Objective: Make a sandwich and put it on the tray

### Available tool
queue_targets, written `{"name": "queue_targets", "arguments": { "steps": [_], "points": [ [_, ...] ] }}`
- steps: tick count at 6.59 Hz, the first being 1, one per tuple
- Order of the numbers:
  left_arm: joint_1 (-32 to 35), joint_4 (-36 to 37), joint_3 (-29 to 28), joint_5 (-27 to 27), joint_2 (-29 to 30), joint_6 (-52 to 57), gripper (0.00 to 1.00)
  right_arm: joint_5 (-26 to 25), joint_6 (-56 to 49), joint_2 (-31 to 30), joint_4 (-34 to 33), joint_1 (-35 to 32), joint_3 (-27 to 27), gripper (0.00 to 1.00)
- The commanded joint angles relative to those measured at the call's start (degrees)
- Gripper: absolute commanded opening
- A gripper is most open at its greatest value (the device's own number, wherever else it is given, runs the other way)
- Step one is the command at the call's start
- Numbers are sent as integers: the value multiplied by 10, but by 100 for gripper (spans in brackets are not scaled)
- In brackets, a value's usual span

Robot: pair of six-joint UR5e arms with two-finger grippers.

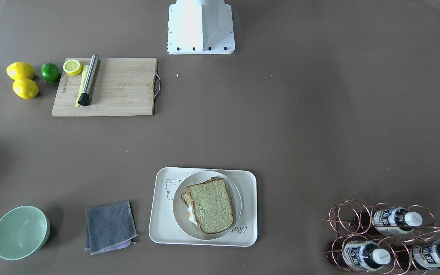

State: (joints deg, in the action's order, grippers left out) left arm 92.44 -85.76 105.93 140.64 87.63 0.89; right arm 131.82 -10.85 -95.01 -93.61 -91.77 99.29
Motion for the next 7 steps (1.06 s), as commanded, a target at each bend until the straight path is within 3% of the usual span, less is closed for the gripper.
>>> {"name": "queue_targets", "arguments": {
  "steps": [1,4,7],
  "points": [
    [5,-92,-43,-60,-45,2,98,-2,0,0,7,4,-7,100],
    [3,-107,-56,-63,-40,-12,98,4,2,4,7,6,-11,100],
    [-13,-108,-42,-22,-36,-60,98,12,7,9,7,5,-11,100]
  ]
}}
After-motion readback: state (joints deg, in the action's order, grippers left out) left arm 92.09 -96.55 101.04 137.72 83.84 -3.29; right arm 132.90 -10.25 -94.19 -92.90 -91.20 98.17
